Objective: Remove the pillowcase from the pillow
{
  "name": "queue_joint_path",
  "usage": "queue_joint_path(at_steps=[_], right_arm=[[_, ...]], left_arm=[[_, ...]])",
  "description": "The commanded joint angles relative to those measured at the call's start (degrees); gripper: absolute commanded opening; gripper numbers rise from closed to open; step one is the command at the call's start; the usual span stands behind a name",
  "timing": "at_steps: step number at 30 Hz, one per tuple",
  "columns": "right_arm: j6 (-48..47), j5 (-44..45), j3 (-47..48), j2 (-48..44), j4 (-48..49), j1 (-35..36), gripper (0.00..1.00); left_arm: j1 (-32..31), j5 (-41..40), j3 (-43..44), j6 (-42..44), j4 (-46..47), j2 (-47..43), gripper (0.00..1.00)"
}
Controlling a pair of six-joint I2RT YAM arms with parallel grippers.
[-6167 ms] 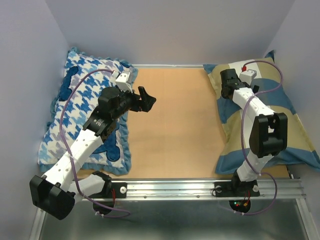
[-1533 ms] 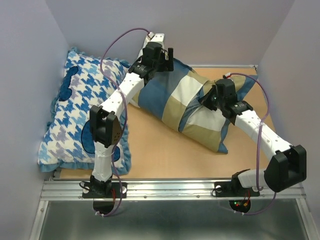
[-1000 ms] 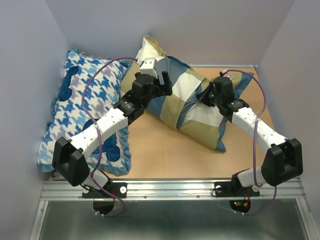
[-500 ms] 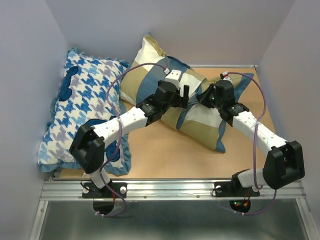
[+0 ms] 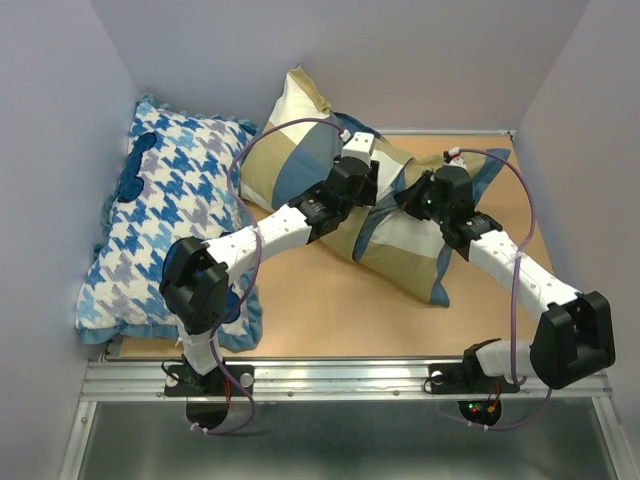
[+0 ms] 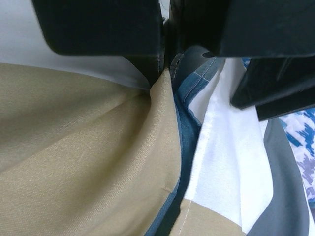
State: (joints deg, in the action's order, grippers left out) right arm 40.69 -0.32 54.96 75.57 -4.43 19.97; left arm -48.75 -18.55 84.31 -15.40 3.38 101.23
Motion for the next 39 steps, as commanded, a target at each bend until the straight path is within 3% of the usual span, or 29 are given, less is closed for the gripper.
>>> queue_joint_path(at_steps=[1, 3, 6, 11, 13, 15, 17, 20, 25, 26, 27, 30, 34, 39], right_arm=[[-2.1, -1.36, -2.75, -2.35, -0.32, 1.04, 0.0], [-2.28, -0.65, -3.19, -2.71, -0.76, 1.04, 0.01], [-2.54, 0.14, -3.19, -2.62, -1.46, 1.04, 0.0], [-2.89, 0.92, -3.54, -2.09, -1.73, 1.04, 0.01], [-3.16, 3.3, -3.89, -2.53, -2.25, 1.04, 0.01], [-3.51, 4.62, -4.07, -3.32, -3.74, 1.04, 0.01], [-4.03, 6.46, -3.46, -4.02, -5.93, 1.04, 0.01], [-5.0, 8.58, -2.06, -3.94, -8.4, 1.04, 0.04], [-7.02, 8.05, 3.04, -2.01, -10.6, 1.04, 0.27], [-7.29, 7.62, 4.18, -1.74, -11.82, 1.04, 0.36], [-8.42, 7.18, 5.93, -1.74, -12.27, 1.04, 0.52], [-10.36, 3.93, 9.02, -1.74, -15.16, 1.3, 0.71], [-11.07, 5.49, 14.29, -1.3, -20.17, 4.11, 0.79], [-9.49, 15.76, 19.92, 1.85, -25.35, 10.78, 0.84]], left_arm=[[-0.2, -5.62, 2.26, 0.28, -1.36, -0.42, 0.43], [-0.12, -6.94, 2.17, 0.19, -2.06, -0.68, 0.22], [-0.2, -10.1, 1.38, -0.42, -2.94, -1.82, 0.0], [-0.12, -13.09, 0.76, 0.54, -3.29, -3.67, 0.0], [0.58, -20.54, 1.73, 0.63, -6.53, -3.24, 0.0], [2.86, -23.1, 4.8, -1.29, -11.0, -2.01, 0.0], [6.91, -23.03, 5.34, -3.14, -15.4, -0.77, 0.0], [8.76, -19.34, 0.7, -3.41, -12.27, -1.74, 0.0], [7.97, -10.2, -3.1, -5.07, -8.4, 0.28, 0.0], [7.88, -9.41, -3.89, -5.52, -7.43, 0.72, 0.0], [7.8, -7.75, -4.24, -5.87, -6.98, 0.9, 0.0], [7.45, -5.72, -5.65, -6.57, -4.96, 1.16, 0.0], [7.27, -4.31, -6.0, -7.01, -3.99, 0.99, 0.0], [7.18, -3.34, -6.44, -7.63, -3.64, 1.25, 0.0]])
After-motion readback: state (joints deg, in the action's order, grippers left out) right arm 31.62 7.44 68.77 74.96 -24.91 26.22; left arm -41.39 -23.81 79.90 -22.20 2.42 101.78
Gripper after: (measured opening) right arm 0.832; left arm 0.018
